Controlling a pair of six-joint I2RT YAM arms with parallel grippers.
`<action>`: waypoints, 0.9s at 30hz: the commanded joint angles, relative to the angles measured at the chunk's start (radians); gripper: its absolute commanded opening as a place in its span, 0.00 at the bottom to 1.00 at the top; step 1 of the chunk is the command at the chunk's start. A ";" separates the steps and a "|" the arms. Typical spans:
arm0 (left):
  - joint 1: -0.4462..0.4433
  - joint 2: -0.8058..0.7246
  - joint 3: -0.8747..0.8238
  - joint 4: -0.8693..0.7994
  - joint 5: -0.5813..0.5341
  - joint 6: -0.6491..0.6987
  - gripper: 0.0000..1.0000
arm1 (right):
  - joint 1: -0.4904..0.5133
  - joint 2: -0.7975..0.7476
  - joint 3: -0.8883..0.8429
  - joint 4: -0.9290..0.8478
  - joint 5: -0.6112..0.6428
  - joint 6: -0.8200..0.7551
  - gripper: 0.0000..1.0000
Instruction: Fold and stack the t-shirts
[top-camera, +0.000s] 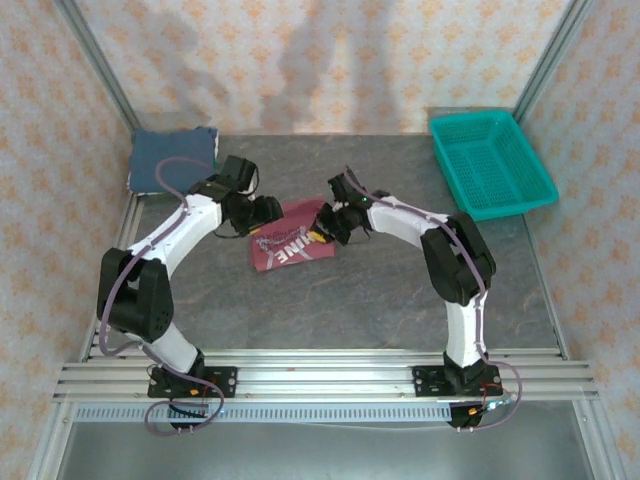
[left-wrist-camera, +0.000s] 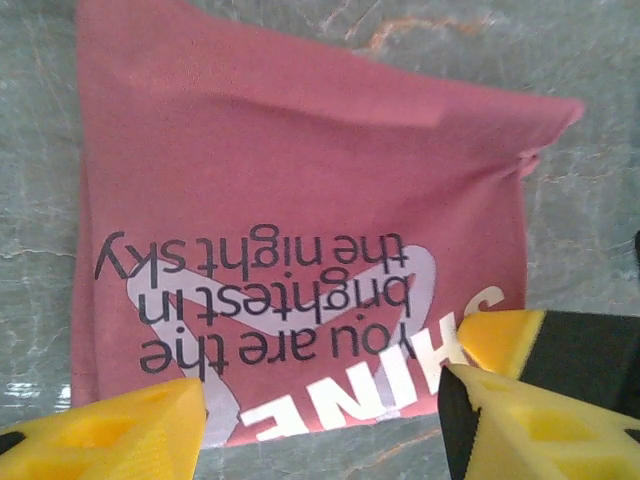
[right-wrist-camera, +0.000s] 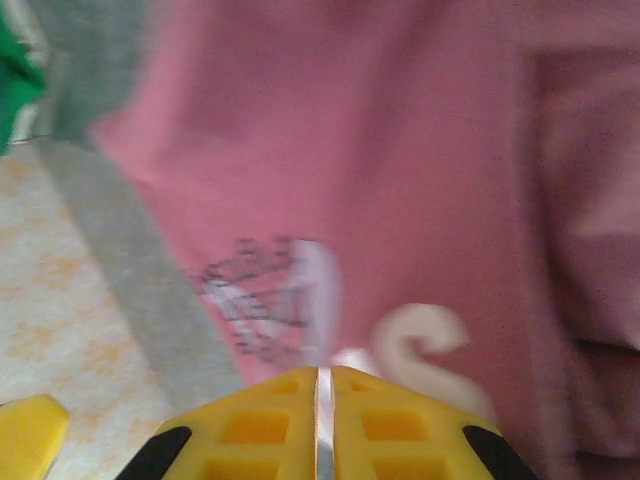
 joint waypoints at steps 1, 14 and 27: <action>-0.008 0.021 -0.038 0.102 -0.044 -0.027 0.62 | -0.002 -0.043 -0.130 0.070 0.045 0.037 0.10; -0.013 0.107 -0.107 0.130 -0.110 -0.068 0.60 | 0.004 -0.104 -0.436 0.426 0.079 0.153 0.26; 0.015 0.036 0.092 -0.088 -0.232 0.066 0.68 | -0.038 -0.256 0.012 -0.242 0.212 -0.289 0.76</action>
